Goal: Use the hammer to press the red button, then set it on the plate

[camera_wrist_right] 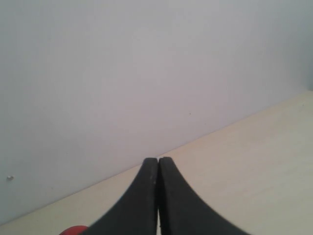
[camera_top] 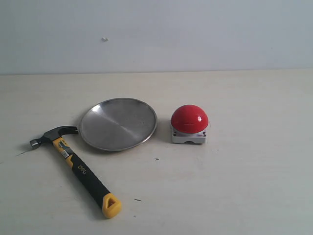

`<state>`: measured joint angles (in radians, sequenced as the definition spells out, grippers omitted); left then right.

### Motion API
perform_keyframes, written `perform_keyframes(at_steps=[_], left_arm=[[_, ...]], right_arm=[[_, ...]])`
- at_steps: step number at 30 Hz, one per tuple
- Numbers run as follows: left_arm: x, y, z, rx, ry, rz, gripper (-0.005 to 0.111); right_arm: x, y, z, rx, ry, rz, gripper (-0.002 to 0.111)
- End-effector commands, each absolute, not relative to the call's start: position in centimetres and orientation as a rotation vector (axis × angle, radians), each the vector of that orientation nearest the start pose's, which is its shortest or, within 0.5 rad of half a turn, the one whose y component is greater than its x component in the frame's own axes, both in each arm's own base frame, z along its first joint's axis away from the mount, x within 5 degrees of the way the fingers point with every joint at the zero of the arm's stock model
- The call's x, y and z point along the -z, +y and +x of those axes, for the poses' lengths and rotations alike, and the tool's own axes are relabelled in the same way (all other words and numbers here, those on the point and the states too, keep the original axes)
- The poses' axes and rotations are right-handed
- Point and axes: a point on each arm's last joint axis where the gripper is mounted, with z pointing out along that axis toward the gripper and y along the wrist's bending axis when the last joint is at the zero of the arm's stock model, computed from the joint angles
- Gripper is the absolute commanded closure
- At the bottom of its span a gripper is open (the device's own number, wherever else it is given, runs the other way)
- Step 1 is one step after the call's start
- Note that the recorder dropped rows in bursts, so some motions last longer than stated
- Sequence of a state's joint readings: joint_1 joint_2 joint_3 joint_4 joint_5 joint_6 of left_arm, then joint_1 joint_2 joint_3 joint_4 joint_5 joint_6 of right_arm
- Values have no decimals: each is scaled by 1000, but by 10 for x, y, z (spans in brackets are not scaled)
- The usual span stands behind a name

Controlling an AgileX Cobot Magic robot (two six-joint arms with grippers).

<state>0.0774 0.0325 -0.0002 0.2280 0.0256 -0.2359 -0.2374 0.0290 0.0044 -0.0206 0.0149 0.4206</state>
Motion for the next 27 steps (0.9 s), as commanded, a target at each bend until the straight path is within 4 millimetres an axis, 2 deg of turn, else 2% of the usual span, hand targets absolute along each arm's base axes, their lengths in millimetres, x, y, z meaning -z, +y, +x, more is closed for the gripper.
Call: perform_keyframes(at_steps=[1, 12, 16, 23, 27], left_arm=[[-210, 5, 58, -55, 1528, -77, 107], [-210, 5, 58, -55, 1528, -77, 107], [-210, 5, 58, -128, 1530, -9, 107], [-211, 5, 58, -126, 1522, -8, 107], [-217, 3, 58, -69, 1453, -32, 107]], right_arm=[[-210, -14, 57, -123, 1447, 481, 108], [-210, -14, 57, -123, 1447, 481, 108], [-210, -14, 57, -123, 1447, 481, 108], [-210, -14, 57, -123, 1447, 481, 108], [-210, -14, 57, -123, 1447, 481, 108]])
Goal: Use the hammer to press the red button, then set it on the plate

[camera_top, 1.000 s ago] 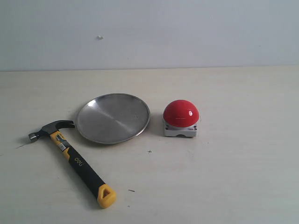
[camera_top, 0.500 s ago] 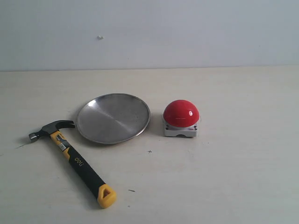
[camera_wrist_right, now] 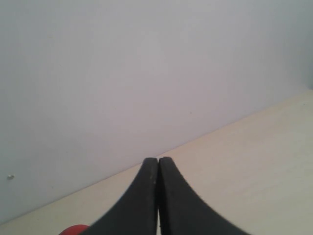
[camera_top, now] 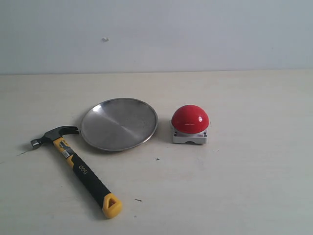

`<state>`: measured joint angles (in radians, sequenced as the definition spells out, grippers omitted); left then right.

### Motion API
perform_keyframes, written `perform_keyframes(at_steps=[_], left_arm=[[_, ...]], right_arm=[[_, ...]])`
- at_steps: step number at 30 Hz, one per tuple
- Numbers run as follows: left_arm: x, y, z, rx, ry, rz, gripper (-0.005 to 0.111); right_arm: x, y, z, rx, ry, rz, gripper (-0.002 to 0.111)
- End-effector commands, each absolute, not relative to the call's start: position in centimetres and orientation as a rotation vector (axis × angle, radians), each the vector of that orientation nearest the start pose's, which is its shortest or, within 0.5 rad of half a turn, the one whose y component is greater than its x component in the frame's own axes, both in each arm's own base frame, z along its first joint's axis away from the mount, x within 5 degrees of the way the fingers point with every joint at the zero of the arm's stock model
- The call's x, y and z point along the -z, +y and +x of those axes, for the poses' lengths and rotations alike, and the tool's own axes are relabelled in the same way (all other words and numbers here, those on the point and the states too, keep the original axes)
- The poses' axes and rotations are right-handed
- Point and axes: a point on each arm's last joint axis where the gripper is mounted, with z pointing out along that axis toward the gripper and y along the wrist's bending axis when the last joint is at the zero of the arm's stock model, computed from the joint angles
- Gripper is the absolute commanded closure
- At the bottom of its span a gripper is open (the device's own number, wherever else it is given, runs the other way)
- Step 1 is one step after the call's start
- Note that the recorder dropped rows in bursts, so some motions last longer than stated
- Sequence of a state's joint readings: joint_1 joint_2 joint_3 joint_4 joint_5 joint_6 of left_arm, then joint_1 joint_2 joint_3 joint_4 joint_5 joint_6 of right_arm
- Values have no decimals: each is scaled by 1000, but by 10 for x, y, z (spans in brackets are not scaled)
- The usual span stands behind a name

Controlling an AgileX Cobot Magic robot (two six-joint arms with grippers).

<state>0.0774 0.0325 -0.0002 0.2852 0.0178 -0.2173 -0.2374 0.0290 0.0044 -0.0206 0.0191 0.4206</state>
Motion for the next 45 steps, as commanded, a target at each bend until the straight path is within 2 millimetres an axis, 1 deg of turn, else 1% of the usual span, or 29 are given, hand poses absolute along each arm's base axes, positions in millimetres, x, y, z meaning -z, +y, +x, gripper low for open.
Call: perform_keyframes(at_steps=[1, 3, 4, 6, 7, 13, 18, 20, 23, 26, 31, 32, 34, 35, 37, 38, 40, 43, 45], left_arm=[[-220, 2, 58, -14, 1420, -67, 107], [-225, 1, 57, 106, 1360, -140, 107], [-225, 1, 57, 226, 1341, -234, 107], [-224, 1, 57, 403, 1327, -384, 107], [-224, 1, 57, 430, 1324, -407, 107], [-226, -2, 56, 332, 1327, -281, 107], [-239, -12, 52, 314, 1209, -84, 107], [-242, -14, 50, 329, 1171, -52, 107], [-243, -15, 50, 333, 1162, -46, 107], [-241, -14, 51, 336, 1178, -61, 107], [-236, -9, 53, 482, 1222, -250, 107], [-232, -5, 55, 504, 1253, -342, 107], [-226, -2, 56, 441, 1312, -356, 107], [-226, -2, 56, 426, 1315, -343, 107], [-228, -3, 56, 425, 1297, -318, 107], [-229, -3, 56, 443, 1292, -332, 107], [-236, -3, 54, 446, 1279, -340, 107], [-238, 1, 56, 413, 1331, -390, 107], [-239, 2, 62, 386, 1372, -410, 107]], right_arm=[[-210, -14, 57, -123, 1447, 481, 108], [-210, -14, 57, -123, 1447, 481, 108], [-210, -14, 57, -123, 1447, 481, 108], [-210, -14, 57, -123, 1447, 481, 108], [-210, -14, 57, -123, 1447, 481, 108], [-210, -14, 57, -123, 1447, 481, 108], [-210, -14, 57, -123, 1447, 481, 108], [-210, -14, 57, -123, 1447, 481, 108], [-210, -14, 57, -123, 1447, 481, 108], [-210, -14, 57, -123, 1447, 481, 108], [-210, -14, 57, -123, 1447, 481, 108], [-210, -14, 57, -123, 1447, 481, 108], [-210, -14, 57, -123, 1447, 481, 108], [-210, -14, 57, -123, 1447, 481, 108], [-210, -14, 57, -123, 1447, 481, 108], [-210, -14, 57, -123, 1447, 481, 108], [-210, -14, 57, -123, 1447, 481, 108], [-210, -14, 57, -123, 1447, 481, 108], [-210, -14, 57, -123, 1447, 481, 108]])
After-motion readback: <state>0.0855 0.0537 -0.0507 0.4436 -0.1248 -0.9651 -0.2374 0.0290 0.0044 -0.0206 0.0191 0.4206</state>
